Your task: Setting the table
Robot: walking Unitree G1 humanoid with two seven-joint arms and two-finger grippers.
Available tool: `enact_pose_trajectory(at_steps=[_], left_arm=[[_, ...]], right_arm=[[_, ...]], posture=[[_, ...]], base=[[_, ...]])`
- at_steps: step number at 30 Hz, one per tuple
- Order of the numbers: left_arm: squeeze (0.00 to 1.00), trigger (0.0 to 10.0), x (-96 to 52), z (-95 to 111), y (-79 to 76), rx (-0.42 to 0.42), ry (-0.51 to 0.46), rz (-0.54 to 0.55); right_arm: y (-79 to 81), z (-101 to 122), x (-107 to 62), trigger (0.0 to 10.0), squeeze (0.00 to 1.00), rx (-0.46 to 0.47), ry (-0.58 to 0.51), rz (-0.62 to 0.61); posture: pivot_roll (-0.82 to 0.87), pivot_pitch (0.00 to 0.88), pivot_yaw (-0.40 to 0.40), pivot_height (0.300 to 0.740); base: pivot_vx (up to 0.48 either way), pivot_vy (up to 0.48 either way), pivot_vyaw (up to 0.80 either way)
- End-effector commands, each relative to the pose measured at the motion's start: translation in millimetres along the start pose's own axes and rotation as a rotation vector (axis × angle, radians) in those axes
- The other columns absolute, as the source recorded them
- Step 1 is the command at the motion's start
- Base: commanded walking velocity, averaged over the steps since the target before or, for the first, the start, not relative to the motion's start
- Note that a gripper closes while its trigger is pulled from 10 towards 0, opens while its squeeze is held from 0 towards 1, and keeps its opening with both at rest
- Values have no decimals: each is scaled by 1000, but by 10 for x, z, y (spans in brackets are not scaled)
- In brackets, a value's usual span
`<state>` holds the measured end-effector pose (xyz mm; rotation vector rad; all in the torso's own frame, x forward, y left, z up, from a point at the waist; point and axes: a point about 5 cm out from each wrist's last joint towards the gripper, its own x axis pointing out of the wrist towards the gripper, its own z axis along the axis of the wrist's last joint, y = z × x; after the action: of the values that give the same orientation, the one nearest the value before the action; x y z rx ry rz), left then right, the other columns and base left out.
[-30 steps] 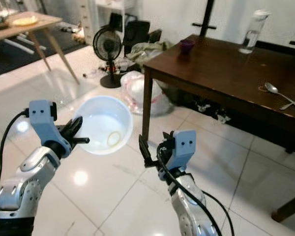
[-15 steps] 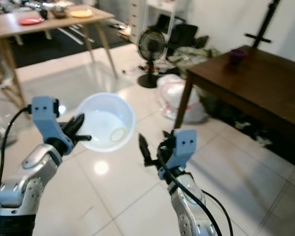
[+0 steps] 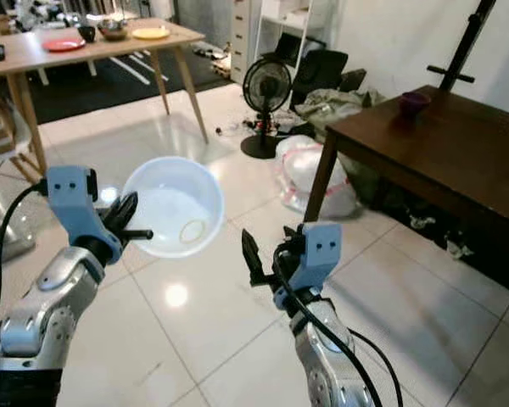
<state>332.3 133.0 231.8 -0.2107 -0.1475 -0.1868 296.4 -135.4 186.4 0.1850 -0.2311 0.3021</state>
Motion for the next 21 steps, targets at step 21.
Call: enact_pose_trajectory(at_steps=[21], left_arm=[[0,10000,22,-26,37,10,-4,21]], right_arm=[[21,-34,1,10000,0,9,10,22]], posture=[[1,66,84,740]], base=[[480,0,0]])
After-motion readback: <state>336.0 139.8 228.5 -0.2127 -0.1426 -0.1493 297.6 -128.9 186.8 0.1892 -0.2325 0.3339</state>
